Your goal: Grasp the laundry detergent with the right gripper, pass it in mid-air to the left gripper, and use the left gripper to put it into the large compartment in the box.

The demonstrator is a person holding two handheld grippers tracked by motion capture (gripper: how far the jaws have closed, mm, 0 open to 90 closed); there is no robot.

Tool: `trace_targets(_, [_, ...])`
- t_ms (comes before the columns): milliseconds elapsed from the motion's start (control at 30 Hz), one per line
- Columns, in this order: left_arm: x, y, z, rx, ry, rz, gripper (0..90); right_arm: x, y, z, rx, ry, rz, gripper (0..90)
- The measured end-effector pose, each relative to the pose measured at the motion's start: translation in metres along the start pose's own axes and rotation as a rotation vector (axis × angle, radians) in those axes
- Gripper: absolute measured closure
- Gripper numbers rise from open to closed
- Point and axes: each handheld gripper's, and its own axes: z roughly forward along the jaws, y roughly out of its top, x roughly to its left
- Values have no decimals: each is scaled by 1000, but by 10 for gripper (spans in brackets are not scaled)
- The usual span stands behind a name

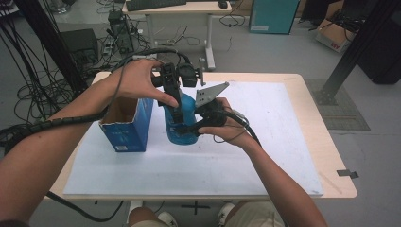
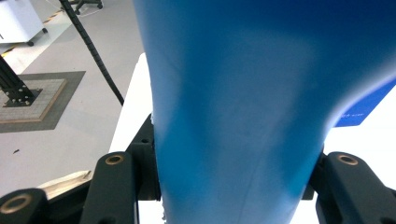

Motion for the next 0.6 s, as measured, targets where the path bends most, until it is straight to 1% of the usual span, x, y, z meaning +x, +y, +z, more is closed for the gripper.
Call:
trace_targets(167, [0, 0, 1, 1, 6, 10, 49, 1, 1, 0, 2, 0, 1, 443])
trace_targets(200, [0, 0, 1, 3, 1, 10, 49, 0, 1, 0, 8, -13, -20, 444])
trace_targets(233, [1, -1, 0, -4, 9, 9, 48, 0, 1, 0, 9, -13, -21, 444])
trace_targets(300, [0, -1, 0, -9, 5, 5, 48, -1, 1, 1, 8, -15, -25, 443])
trace_targets(400, [1, -1, 0, -1, 5, 11, 49, -1, 1, 1, 9, -13, -26, 443])
trace_targets(500, [1, -1, 0, -7, 1, 11, 48, -1, 1, 1, 12, -12, -31, 443])
trace_targets(533, [1, -1, 0, -5, 2, 14, 48, 1, 2, 1, 5, 5, -5, 443])
trace_targets(567, [1, -1, 0, -3, 3, 18, 48, 1, 2, 1, 5, 6, -6, 443])
trace_targets(600, [1, -1, 0, -4, -2, 11, 48, 0, 2, 2, 12, -7, -26, 443])
